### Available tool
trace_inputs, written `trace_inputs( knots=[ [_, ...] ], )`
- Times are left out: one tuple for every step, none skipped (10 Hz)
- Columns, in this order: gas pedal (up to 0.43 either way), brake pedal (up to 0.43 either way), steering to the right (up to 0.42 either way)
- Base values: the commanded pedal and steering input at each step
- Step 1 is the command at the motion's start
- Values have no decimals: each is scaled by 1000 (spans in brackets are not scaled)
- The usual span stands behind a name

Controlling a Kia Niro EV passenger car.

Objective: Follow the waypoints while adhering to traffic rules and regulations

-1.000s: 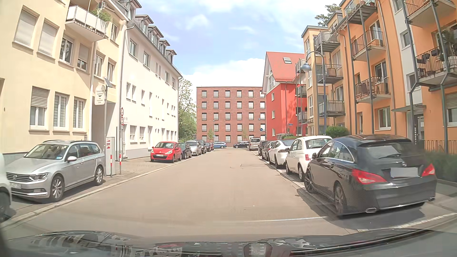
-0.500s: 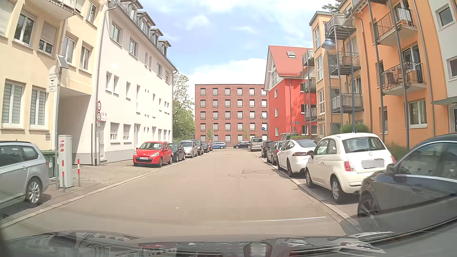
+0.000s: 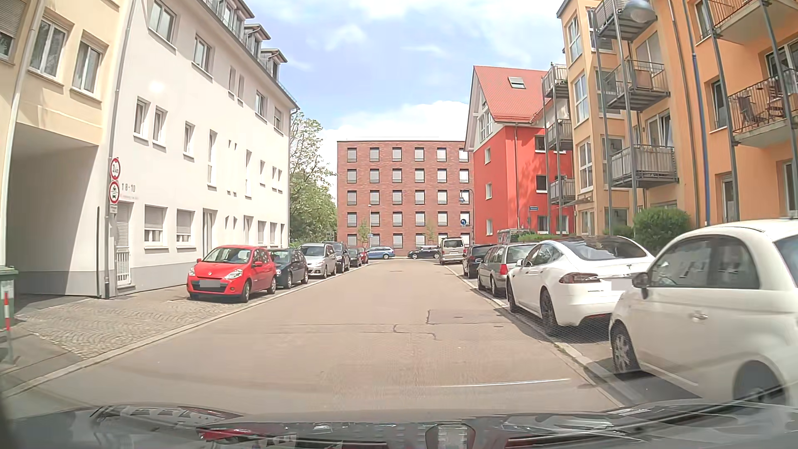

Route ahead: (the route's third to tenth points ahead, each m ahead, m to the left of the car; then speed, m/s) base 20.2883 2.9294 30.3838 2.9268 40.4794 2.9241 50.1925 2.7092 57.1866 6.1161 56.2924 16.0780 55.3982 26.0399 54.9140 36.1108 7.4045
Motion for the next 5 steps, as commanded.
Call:
trace_inputs(
  knots=[
    [39,0,-1],
    [28,0,-1],
    [20,0,-1],
    [8,0,-1],
    [8,0,-1]
  ],
)
